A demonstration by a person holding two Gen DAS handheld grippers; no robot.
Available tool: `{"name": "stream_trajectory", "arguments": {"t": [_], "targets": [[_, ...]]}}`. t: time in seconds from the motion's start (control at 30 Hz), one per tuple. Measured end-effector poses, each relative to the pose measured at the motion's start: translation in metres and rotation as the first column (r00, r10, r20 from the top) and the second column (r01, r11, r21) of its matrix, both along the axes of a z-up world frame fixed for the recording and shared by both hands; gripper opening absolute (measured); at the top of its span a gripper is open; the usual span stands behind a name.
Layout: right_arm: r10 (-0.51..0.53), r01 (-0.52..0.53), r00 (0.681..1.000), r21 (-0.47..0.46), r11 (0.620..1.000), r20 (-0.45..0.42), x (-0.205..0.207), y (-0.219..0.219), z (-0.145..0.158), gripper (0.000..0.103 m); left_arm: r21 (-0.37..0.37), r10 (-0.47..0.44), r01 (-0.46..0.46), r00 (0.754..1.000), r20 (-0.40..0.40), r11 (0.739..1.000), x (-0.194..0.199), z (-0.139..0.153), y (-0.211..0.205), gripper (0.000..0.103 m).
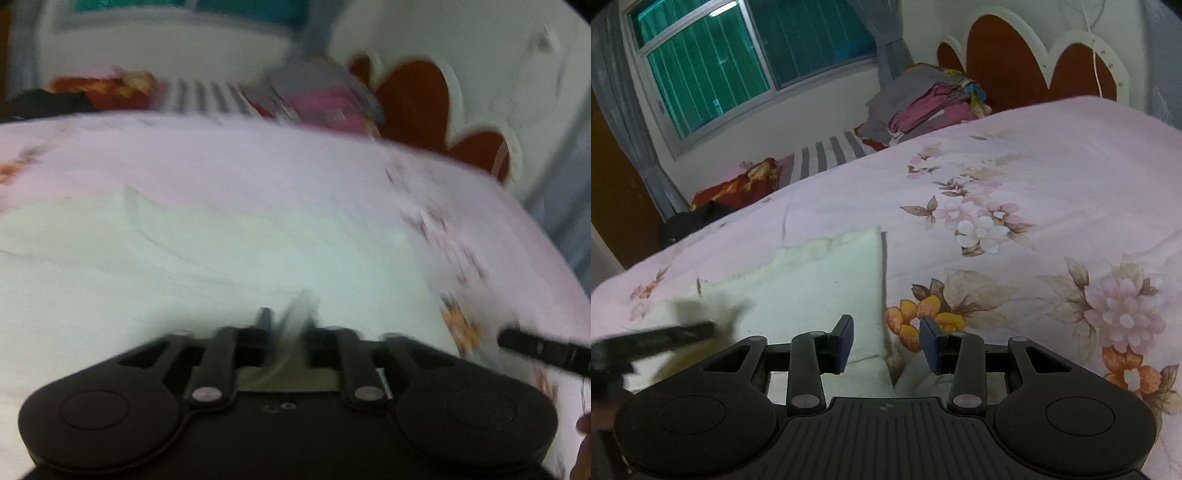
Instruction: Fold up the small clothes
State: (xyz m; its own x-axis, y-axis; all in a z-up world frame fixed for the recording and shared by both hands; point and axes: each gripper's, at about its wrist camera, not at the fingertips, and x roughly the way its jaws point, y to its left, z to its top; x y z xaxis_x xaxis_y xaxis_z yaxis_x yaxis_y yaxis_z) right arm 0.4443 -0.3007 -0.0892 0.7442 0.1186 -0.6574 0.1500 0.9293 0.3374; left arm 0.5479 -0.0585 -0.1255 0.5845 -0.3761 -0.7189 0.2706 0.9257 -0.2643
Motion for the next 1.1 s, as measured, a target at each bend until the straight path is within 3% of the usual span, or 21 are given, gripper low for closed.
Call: {"name": "stream_trajectory", "arguments": {"t": [0.13,0.2,0.23,0.33,0.43,0.53,0.6,0.7,0.77,0.93,0.97,1.0,1.03,1.1], "targets": [[0.021,-0.021,1.000,0.040,0.999,0.005,0.000,-0.001,0.003,0.041,0.052,-0.060,0.057,0.997,0.053,0.997,-0.017,0.007,-0.010,0.072],[0.054,-0.055,0.998,0.078,0.995,0.015,0.003,0.004,0.005,0.041,0.088,-0.015,0.005,0.993,0.116,0.996,-0.032,0.019,0.004,0.088],[0.079,-0.081,0.997,0.099,0.992,0.021,0.005,0.009,0.005,0.041,0.101,0.011,-0.026,0.990,0.144,0.995,-0.040,0.024,0.017,0.089],[0.146,-0.148,0.989,0.163,0.975,0.026,0.015,0.027,0.001,0.041,0.139,0.139,-0.164,0.975,0.173,0.977,-0.065,0.031,0.073,0.089],[0.204,-0.203,0.979,0.198,0.959,0.018,0.028,0.047,-0.005,0.041,0.201,0.302,-0.333,0.938,0.169,0.921,-0.087,0.024,0.134,0.085],[0.251,-0.244,0.968,0.223,0.944,-0.003,0.042,0.066,-0.015,0.041,0.217,0.392,-0.400,0.917,0.079,0.891,-0.097,0.007,0.180,0.082],[0.274,-0.258,0.961,0.234,0.938,-0.040,0.051,0.079,-0.024,0.041,0.208,0.409,-0.408,0.912,0.039,0.889,-0.099,-0.003,0.195,0.078],[0.298,-0.277,0.952,0.220,0.935,-0.069,0.060,0.095,-0.035,0.041,0.181,0.395,-0.398,0.917,0.055,0.899,-0.097,-0.006,0.196,0.078],[0.306,-0.290,0.950,0.188,0.939,-0.067,0.063,0.104,-0.035,0.041,0.151,0.376,-0.380,0.925,0.053,0.913,-0.093,-0.007,0.196,0.077],[0.341,-0.336,0.937,0.074,0.939,-0.071,0.069,0.130,-0.030,0.040,0.165,0.384,-0.388,0.921,0.056,0.907,-0.081,-0.011,0.197,0.066],[0.359,-0.356,0.931,0.048,0.933,-0.066,0.069,0.137,-0.029,0.038,0.162,0.384,-0.389,0.921,0.059,0.907,-0.077,-0.012,0.194,0.066],[0.369,-0.368,0.927,0.026,0.929,-0.063,0.069,0.140,-0.030,0.026,0.166,0.377,-0.383,0.924,0.064,0.909,-0.076,-0.012,0.194,0.065],[0.378,-0.379,0.924,0.006,0.926,-0.063,0.069,0.143,-0.031,0.005,0.169,0.372,-0.378,0.926,0.066,0.911,-0.077,-0.011,0.195,0.065],[0.360,-0.361,0.932,-0.002,0.933,-0.038,0.068,0.141,-0.027,0.005,0.166,0.364,-0.369,0.930,0.059,0.915,-0.076,-0.010,0.197,0.061]]}}
